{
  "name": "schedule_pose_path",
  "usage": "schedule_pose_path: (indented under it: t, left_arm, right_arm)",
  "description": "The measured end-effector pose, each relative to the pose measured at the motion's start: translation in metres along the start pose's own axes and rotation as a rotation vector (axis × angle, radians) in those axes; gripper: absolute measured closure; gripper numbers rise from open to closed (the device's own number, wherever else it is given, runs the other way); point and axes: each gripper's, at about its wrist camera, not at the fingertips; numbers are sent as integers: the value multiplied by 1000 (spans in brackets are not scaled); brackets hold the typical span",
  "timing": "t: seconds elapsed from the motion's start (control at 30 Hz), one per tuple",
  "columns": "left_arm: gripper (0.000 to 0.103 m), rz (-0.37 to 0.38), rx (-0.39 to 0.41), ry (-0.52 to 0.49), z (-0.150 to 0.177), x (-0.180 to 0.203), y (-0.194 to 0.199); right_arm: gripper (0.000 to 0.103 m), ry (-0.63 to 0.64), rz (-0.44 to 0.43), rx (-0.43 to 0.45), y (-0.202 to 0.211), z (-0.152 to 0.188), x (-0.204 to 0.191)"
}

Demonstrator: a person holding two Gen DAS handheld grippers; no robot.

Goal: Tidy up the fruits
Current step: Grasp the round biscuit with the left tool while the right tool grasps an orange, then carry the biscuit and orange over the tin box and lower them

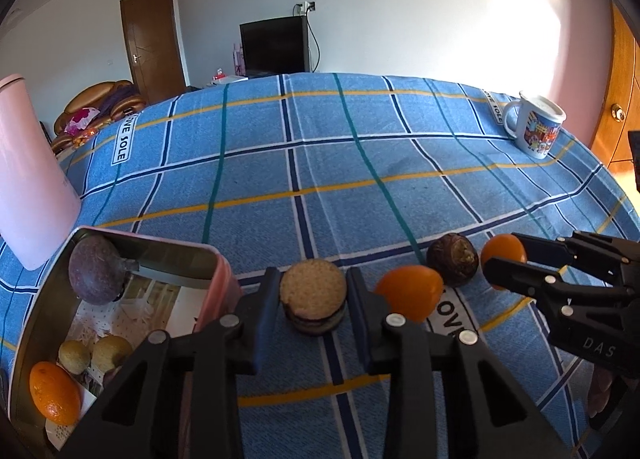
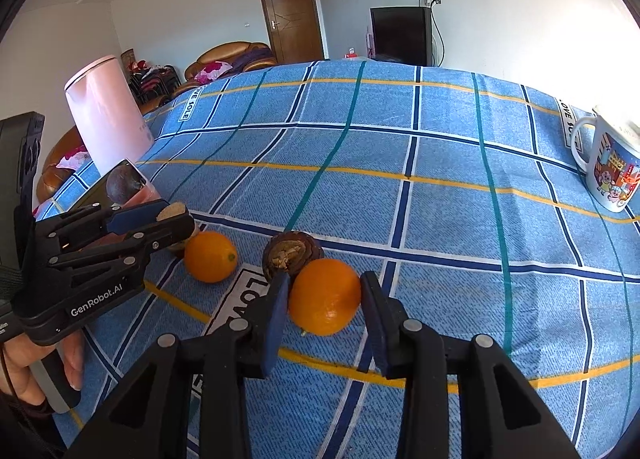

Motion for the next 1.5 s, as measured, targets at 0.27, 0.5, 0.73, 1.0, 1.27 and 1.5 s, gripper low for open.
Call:
schedule_pose_path:
  t: [0.27,0.5,0.73,1.0,1.27,1.5]
  left_arm:
    - [68,1,122,13,5,1,26]
    - [68,-23,204,-27,10,13,42]
    - [68,-64,257,-58,14,21,53]
    - [68,-87,312,-59,18,24,63]
    - [68,-86,338,-43,22,21,70]
    - [68,-73,340,-14,27,7,77]
  right_arm:
    - [66,8,-19,66,13,1,-1]
    - [66,20,-34,155,29,3,-4]
    - [66,37,-29,212,39,5,-8]
    - [66,43,-24,269,48,9,-9]
    - [66,61,3,327,58,13,-13]
    - [65,81,-13,307,54,12,-23]
Point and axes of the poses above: each gripper's, at about its wrist camera, not at the fingertips, and y roughly against the way its jaws point, x to its right, z to its underside, and after that the axes turned 1 degree about -x, right-handed
